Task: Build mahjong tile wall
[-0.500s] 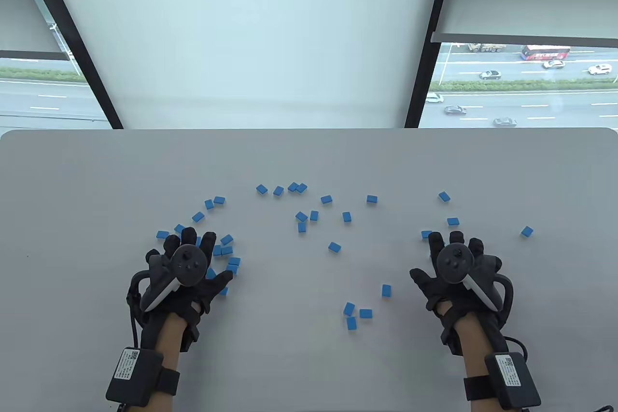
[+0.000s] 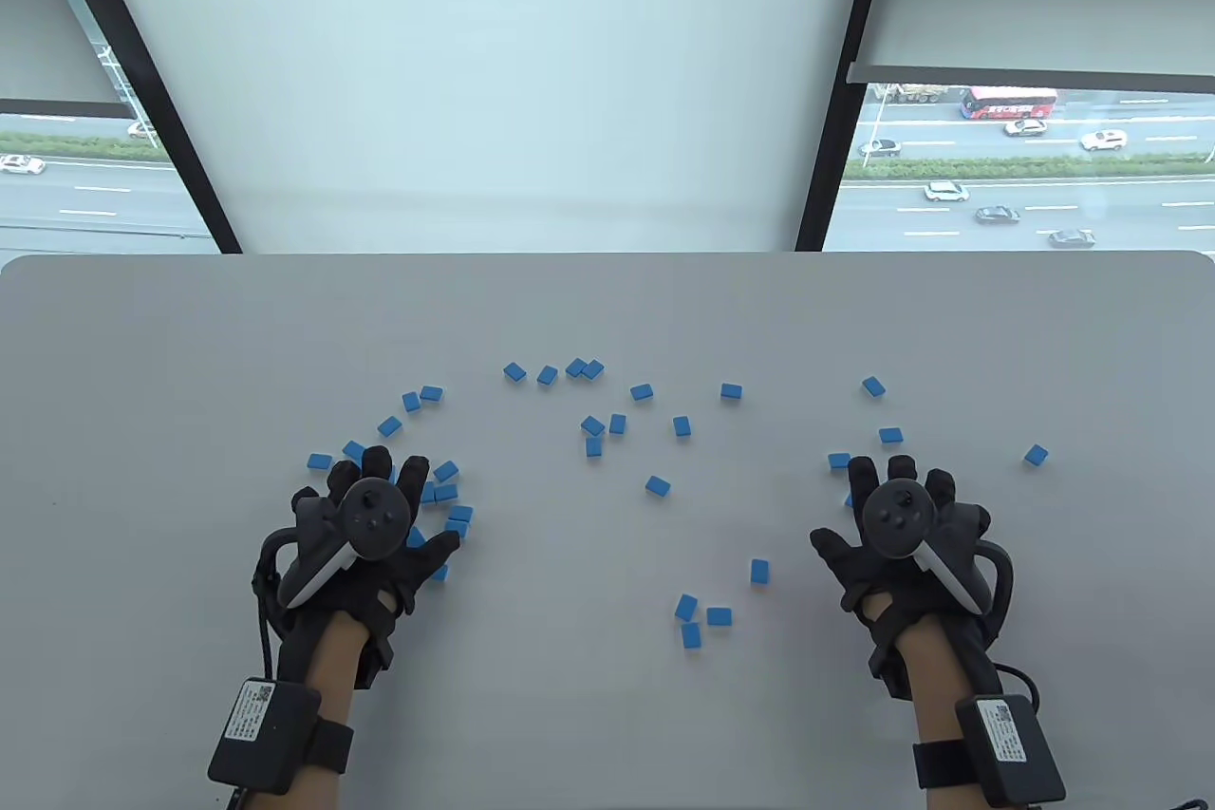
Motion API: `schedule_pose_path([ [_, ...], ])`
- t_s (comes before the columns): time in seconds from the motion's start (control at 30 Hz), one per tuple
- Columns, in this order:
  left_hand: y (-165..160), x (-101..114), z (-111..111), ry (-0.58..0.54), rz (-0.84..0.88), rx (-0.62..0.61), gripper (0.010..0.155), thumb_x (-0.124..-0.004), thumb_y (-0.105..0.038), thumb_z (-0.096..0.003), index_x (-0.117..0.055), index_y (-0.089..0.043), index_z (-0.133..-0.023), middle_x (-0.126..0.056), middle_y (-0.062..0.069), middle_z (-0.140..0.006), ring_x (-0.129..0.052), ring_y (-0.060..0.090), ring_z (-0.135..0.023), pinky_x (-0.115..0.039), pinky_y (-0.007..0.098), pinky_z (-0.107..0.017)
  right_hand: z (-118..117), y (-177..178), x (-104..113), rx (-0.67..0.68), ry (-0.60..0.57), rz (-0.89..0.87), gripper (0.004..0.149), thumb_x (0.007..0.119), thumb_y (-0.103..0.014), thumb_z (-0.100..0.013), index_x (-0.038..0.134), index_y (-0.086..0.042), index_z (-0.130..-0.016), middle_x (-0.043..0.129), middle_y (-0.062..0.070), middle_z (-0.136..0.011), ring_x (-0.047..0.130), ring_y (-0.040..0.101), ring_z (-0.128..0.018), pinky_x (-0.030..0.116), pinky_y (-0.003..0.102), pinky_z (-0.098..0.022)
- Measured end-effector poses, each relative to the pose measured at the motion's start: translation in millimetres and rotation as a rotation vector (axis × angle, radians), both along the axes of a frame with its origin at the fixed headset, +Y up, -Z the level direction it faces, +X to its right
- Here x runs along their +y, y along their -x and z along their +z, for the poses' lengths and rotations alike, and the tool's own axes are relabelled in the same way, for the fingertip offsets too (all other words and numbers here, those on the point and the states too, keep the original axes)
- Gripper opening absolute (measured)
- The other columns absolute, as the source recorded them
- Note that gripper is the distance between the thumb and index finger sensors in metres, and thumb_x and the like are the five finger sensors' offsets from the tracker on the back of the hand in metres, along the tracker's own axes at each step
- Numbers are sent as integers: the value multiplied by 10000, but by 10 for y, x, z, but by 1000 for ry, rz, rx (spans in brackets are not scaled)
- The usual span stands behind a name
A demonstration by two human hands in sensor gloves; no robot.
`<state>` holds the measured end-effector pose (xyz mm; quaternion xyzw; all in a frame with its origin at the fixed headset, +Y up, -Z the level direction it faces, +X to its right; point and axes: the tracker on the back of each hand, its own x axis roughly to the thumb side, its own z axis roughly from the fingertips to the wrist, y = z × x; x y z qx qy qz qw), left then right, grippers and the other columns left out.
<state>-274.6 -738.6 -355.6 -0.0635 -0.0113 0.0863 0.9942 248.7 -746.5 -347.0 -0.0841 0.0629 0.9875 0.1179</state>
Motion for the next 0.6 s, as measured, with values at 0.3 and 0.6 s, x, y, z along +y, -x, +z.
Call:
schedule_pose_path([
  [0.3,-4,8,-2,5,2,1,877,-674,-733,-376,-366,-380,-1118,-272,17,-1207,-267,440,-1091,-267,752,-692,-6,21,36,17,-38,-6,855,685,-683,-391,213,-392,-1041,118,18,-1135,97,449,-1002,99,682,-629],
  [0.6,8,24,2,-1,6,2,877,-674,-733,-376,-366,-380,-1117,-273,15,-1207,-265,441,-1091,-263,752,-692,-260,103,181,36,-52,128,835,781,-584,-387,367,-306,-1057,319,75,-1131,408,461,-992,312,642,-706],
])
